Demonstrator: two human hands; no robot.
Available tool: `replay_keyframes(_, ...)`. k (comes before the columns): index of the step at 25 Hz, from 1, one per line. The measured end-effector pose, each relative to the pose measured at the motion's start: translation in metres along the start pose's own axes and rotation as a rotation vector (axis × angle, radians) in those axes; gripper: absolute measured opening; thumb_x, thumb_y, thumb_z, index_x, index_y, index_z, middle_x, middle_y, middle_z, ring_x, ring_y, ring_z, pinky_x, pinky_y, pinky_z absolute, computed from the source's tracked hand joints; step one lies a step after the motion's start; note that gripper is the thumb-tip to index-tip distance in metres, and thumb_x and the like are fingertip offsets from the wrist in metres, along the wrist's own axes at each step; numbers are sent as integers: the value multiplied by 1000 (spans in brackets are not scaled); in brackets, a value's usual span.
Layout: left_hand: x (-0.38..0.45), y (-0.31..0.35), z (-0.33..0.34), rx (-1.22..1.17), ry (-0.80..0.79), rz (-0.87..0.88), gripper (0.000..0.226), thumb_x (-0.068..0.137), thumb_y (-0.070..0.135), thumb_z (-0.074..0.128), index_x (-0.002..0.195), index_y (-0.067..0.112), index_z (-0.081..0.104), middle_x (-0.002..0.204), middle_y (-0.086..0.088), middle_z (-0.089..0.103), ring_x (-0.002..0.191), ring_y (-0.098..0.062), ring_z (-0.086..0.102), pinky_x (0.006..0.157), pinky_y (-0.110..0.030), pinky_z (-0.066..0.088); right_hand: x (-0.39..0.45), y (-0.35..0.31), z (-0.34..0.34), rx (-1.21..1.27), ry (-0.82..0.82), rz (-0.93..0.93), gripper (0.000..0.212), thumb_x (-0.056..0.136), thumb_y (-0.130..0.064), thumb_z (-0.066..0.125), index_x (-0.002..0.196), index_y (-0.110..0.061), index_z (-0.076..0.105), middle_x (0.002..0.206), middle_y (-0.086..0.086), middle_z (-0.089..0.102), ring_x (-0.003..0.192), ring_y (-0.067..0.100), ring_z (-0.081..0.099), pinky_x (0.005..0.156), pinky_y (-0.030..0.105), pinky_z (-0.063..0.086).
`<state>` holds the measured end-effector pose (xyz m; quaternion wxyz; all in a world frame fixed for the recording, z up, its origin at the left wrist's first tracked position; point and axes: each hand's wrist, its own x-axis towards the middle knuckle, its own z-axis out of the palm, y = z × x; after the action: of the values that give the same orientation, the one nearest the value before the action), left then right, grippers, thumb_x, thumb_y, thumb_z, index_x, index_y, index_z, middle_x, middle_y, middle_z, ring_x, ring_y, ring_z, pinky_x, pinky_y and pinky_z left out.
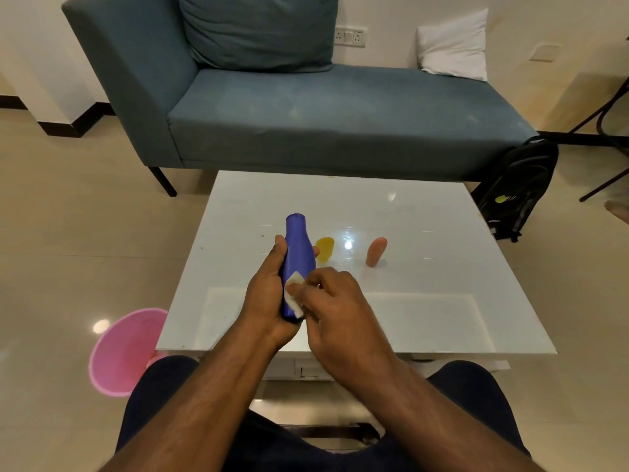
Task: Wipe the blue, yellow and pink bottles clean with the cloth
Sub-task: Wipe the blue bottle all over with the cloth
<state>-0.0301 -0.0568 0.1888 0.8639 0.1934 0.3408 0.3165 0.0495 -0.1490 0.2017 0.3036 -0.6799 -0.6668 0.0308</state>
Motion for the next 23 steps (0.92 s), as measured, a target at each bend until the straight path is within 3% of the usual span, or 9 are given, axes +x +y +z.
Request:
replay_keyframes(3,3,3,0,-21,34,31,58,95,55,51,132,10,59,109,-10,71,80,-24,65,71,-36,57,-9,1,-1,-31,-43,-78,31,84,-13,67,115,-18,63,106,2,61,93,19,52,77,27,48)
replay_keyframes(7,1,4,-2,-38,21,28,56,94,53,51,132,12,59,113,-10,71,80,-24,67,68,-35,59,1,15,-2,109,66,39,23,87,-13,58,108,-17,65,99,1,60,90,17,52,75,26,49)
replay_keyframes(12,2,5,-2,-34,10,44,59,95,54,49,133,11,58,113,-10,71,81,-24,67,69,-35,60,-4,7,-2,37,39,-71,20,89,-15,56,107,-16,66,99,2,62,88,20,54,73,27,50)
replay_keyframes(14,-2,1,-3,-17,-23,14,56,96,54,47,130,12,60,112,-9,73,84,-24,71,72,-37,60,5,14,-5,143,96,3,28,93,-25,45,99,-13,69,94,1,61,86,18,54,74,28,50)
replay_keyframes(19,-6,-9,-1,55,-6,10,43,97,51,50,118,17,65,92,-8,76,71,-21,73,63,-34,60,41,26,-10,276,130,185,13,94,-16,57,101,-15,68,95,-7,54,85,11,55,71,31,56)
replay_keyframes(23,-3,-2,-4,27,-11,9,50,97,52,47,126,14,63,107,-9,75,83,-24,73,74,-38,61,15,15,-4,287,113,131,18,92,-11,56,106,-14,67,99,-3,57,91,14,56,78,32,52)
